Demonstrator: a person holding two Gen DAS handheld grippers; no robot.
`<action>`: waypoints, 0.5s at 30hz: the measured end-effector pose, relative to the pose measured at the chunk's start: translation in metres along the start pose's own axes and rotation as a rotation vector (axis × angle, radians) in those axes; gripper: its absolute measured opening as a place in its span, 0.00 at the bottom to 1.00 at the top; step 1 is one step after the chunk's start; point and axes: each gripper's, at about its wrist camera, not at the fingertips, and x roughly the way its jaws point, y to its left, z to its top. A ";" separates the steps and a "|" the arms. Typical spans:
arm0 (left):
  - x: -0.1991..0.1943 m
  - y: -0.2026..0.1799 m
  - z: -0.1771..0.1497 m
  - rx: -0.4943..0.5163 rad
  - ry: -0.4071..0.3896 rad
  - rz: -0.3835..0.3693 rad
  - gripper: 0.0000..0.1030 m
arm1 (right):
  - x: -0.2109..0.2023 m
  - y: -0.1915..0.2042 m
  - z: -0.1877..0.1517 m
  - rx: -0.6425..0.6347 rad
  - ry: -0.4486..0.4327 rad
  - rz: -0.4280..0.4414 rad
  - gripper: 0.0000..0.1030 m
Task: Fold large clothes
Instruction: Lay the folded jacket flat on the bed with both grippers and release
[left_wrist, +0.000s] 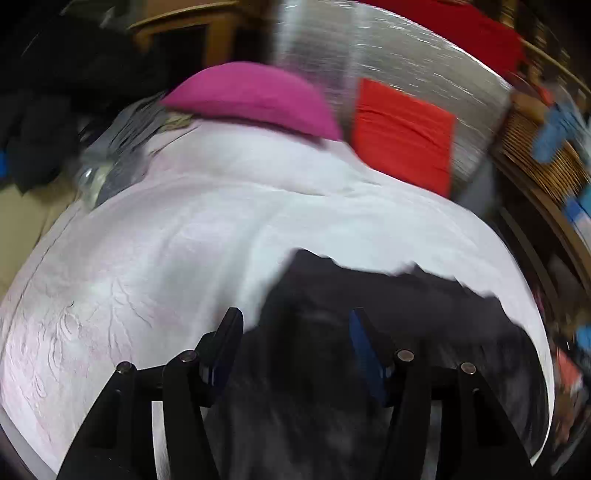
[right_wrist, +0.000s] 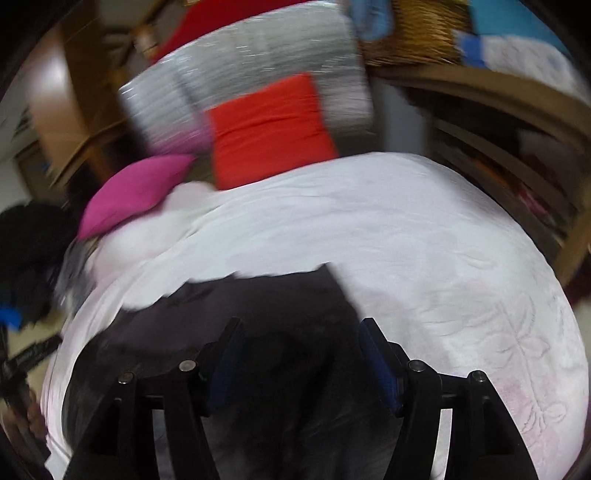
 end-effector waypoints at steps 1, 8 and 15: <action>-0.003 -0.009 -0.009 0.032 0.002 -0.014 0.60 | -0.003 0.010 -0.004 -0.039 0.003 0.012 0.65; 0.019 -0.043 -0.048 0.154 0.100 0.007 0.60 | 0.021 0.068 -0.035 -0.174 0.091 0.044 0.54; 0.045 -0.042 -0.052 0.173 0.167 0.107 0.60 | 0.087 0.059 -0.041 -0.098 0.256 -0.053 0.53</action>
